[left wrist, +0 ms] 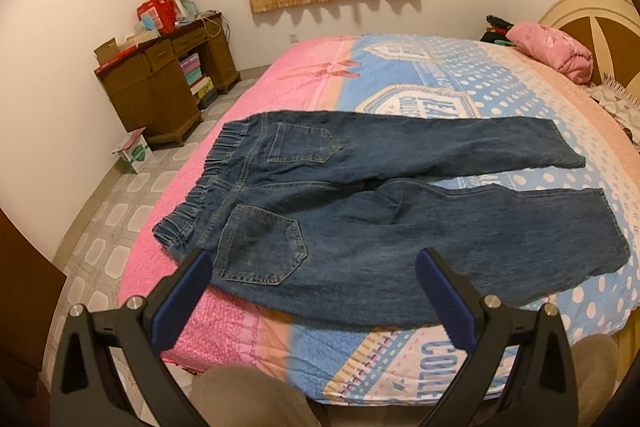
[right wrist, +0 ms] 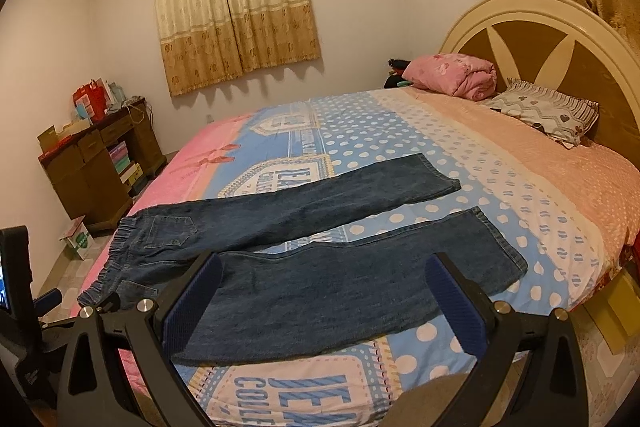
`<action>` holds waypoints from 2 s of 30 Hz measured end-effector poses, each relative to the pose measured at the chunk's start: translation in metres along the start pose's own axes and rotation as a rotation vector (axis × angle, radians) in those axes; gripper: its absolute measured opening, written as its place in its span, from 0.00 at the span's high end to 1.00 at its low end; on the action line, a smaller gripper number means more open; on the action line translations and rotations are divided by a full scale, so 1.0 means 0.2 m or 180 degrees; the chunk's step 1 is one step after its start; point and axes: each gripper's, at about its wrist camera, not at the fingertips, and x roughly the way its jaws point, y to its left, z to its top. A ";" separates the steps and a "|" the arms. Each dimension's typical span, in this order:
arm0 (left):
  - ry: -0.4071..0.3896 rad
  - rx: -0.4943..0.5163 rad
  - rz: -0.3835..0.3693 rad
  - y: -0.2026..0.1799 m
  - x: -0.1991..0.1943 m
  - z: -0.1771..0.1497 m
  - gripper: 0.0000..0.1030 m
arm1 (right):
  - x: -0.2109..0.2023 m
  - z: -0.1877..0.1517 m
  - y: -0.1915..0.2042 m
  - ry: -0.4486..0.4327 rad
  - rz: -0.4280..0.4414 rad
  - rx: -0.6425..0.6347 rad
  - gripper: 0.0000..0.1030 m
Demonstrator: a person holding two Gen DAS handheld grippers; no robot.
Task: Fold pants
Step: 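Grasp the jeans waistband with the left tool while the right tool grasps a leg hem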
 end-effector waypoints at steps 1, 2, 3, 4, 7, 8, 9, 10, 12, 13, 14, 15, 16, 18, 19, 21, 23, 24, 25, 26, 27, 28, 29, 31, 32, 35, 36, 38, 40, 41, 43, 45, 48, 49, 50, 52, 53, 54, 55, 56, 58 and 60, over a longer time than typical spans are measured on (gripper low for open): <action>0.0036 0.0009 -0.0006 0.01 0.04 0.01 0.00 | 0.03 0.01 -0.01 0.0028 0.0009 0.0010 0.01; 0.0080 0.0027 0.0014 0.02 0.08 0.01 0.00 | 0.07 0.02 -0.04 0.0085 0.0038 0.0029 0.01; 0.0108 0.0042 0.0046 0.03 0.11 0.03 0.00 | 0.13 0.04 -0.06 0.0162 0.0073 0.0044 0.01; 0.0132 0.0060 0.0087 0.04 0.15 0.04 0.00 | 0.19 0.06 -0.10 0.0254 0.0091 0.0051 0.01; 0.0146 0.0109 0.0119 0.07 0.27 0.12 0.00 | 0.40 0.14 -0.24 0.0471 0.0063 0.0052 0.01; 0.0141 0.0132 0.0083 0.08 0.31 0.15 0.00 | 0.46 0.16 -0.29 0.0507 0.0043 0.0064 0.01; 0.0143 0.0143 0.0065 0.10 0.36 0.19 0.00 | 0.53 0.19 -0.35 0.0546 0.0000 0.0087 0.01; 0.0158 0.0148 0.0064 0.11 0.41 0.23 0.00 | 0.61 0.23 -0.42 0.0583 -0.0033 0.0127 0.01; 0.0198 0.0177 0.0000 0.13 0.53 0.32 0.00 | 0.78 0.32 -0.56 0.0657 -0.0087 0.0221 0.01; 0.0212 0.0188 -0.0025 0.14 0.58 0.36 0.00 | 0.84 0.36 -0.60 0.0691 -0.0096 0.0261 0.01; 0.0234 0.0192 -0.0057 0.15 0.64 0.41 0.00 | 0.95 0.42 -0.67 0.0741 -0.0090 0.0323 0.02; 0.0278 0.0175 -0.0099 0.17 0.71 0.46 0.00 | 1.02 0.46 -0.72 0.0782 -0.0080 0.0367 0.02; 0.0337 0.0132 -0.0145 0.19 0.79 0.52 0.00 | 1.14 0.52 -0.78 0.0850 -0.0097 0.0436 0.05; 0.0408 0.0067 -0.0173 0.22 0.91 0.61 0.00 | 1.31 0.60 -0.86 0.0970 -0.0127 0.0485 0.10; 0.0432 0.0021 -0.0165 0.24 0.98 0.66 0.00 | 1.40 0.65 -0.89 0.1014 -0.0136 0.0509 0.15; 0.0481 -0.0065 -0.0143 0.27 1.09 0.74 0.00 | 1.58 0.72 -0.96 0.1065 -0.0176 0.0563 0.19; 0.0597 -0.0215 -0.0141 0.32 1.23 0.81 0.00 | 1.73 0.79 -1.03 0.1113 -0.0205 0.0707 0.21; 0.0629 -0.0260 -0.0137 0.33 1.26 0.83 0.00 | 1.81 0.81 -1.07 0.1150 -0.0187 0.0799 0.21; 0.0659 -0.0321 -0.0134 0.35 1.30 0.85 0.00 | 1.90 0.84 -1.11 0.1194 -0.0172 0.0895 0.21; 0.0675 -0.0378 -0.0127 0.37 1.35 0.87 0.00 | 1.99 0.86 -1.16 0.1223 -0.0203 0.0981 0.21; 0.0686 -0.0413 -0.0109 0.37 1.39 0.88 0.00 | 2.05 0.87 -1.19 0.1238 -0.0248 0.1016 0.21; 0.0702 -0.0428 -0.0099 0.38 1.42 0.89 0.00 | 2.12 0.88 -1.22 0.1269 -0.0300 0.1044 0.21; 0.0738 -0.0447 -0.0090 0.38 1.47 0.90 0.00 | 2.20 0.89 -1.25 0.1312 -0.0369 0.1049 0.21; 0.0814 -0.0473 -0.0045 0.39 1.54 0.90 0.00 | 2.32 0.90 -1.30 0.1357 -0.0436 0.1054 0.21; 0.0843 -0.0477 -0.0028 0.39 1.58 0.89 0.00 | 2.36 0.91 -1.32 0.1374 -0.0460 0.1058 0.21; 0.0917 -0.0457 -0.0039 0.39 1.67 0.89 0.00 | 2.52 0.89 -1.37 0.1461 -0.0552 0.1081 0.21; 0.0932 -0.0469 -0.0060 0.40 1.70 0.91 0.00 | 2.59 0.88 -1.39 0.1491 -0.0561 0.1101 0.21; 0.0929 -0.0582 -0.0076 0.45 1.75 0.94 0.01 | 2.66 0.88 -1.41 0.1491 -0.0533 0.1151 0.21; 0.0910 -0.0717 -0.0096 0.52 1.77 0.97 0.00 | 2.74 0.87 -1.43 0.1495 -0.0517 0.1236 0.21; 0.0901 -0.0769 -0.0094 0.55 1.79 0.99 0.00 | 2.78 0.85 -1.44 0.1535 -0.0519 0.1267 0.21; 0.0855 -0.0794 0.0003 0.62 1.82 1.02 0.00 | 2.88 0.82 -1.43 0.1656 -0.0590 0.1246 0.21; 0.0834 -0.0727 0.0158 0.67 1.85 1.06 0.00 | 2.92 0.79 -1.42 0.1629 -0.0594 0.1220 0.21; 0.0854 -0.0676 0.0341 0.75 1.92 1.09 0.00 | 2.99 0.76 -1.37 0.1662 -0.0726 0.1038 0.20; 0.0868 -0.0687 0.0381 0.78 1.94 1.10 0.00 | 3.01 0.76 -1.33 0.1675 -0.0794 0.0873 0.20; 0.0888 -0.0703 0.0394 0.81 1.96 1.11 0.00 | 3.01 0.76 -1.31 0.1672 -0.0831 0.0734 0.21; 0.0981 -0.0740 0.0410 0.83 2.04 1.13 0.00 | 3.02 0.76 -1.30 0.1688 -0.0791 0.0627 0.28; 0.1006 -0.0779 0.0456 0.85 2.07 1.14 0.00 | 3.01 0.76 -1.30 0.1699 -0.0762 0.0603 0.31; 0.1013 -0.0813 0.0465 0.85 2.08 1.15 0.00 | 3.00 0.77 -1.30 0.1713 -0.0750 0.0568 0.40; 0.1026 -0.0864 0.0446 0.85 2.10 1.16 0.00 | 2.98 0.78 -1.30 0.1706 -0.0741 0.0526 0.55; 0.1035 -0.0904 0.0423 0.85 2.10 1.16 0.00 | 2.96 0.79 -1.29 0.1690 -0.0635 0.0506 0.68; 0.1092 -0.1006 0.0391 0.83 2.11 1.16 0.00 | 2.93 0.78 -1.24 0.1669 -0.0614 0.0376 0.84; 0.1086 -0.1034 0.0321 0.80 2.10 1.18 0.00 | 2.93 0.77 -1.19 0.1624 -0.0641 0.0200 0.88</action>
